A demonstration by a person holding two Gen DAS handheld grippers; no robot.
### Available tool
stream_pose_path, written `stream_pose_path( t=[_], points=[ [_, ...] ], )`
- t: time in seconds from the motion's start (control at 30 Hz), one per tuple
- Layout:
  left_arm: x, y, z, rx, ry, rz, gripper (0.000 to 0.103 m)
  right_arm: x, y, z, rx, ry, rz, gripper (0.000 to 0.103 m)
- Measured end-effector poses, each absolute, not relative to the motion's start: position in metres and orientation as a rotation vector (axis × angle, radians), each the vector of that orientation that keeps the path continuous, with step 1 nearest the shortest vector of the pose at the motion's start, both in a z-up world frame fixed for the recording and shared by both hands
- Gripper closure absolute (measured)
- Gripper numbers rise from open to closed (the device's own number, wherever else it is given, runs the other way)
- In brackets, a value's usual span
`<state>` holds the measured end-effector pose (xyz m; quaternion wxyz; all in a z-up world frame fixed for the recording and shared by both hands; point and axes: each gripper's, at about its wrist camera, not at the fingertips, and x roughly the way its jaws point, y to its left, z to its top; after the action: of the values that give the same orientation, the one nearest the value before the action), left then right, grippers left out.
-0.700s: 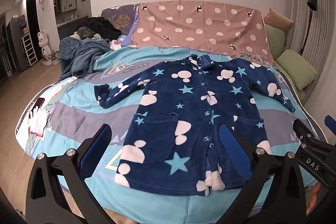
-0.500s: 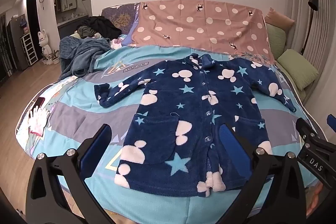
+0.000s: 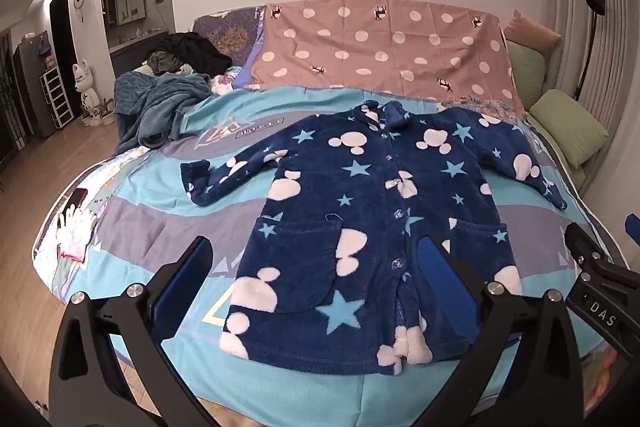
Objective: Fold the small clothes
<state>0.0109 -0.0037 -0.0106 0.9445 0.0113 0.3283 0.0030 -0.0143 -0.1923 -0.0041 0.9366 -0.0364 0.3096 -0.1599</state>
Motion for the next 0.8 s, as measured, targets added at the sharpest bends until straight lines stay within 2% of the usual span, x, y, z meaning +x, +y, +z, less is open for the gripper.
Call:
stream_pose_path(
  t=[0.8],
  points=[
    [0.0137, -0.0054, -0.0080, 0.028, 0.677, -0.003, 0.001, -0.0096, -0.1927, -0.0082, -0.084, 0.645, -0.336, 0.002]
  ],
)
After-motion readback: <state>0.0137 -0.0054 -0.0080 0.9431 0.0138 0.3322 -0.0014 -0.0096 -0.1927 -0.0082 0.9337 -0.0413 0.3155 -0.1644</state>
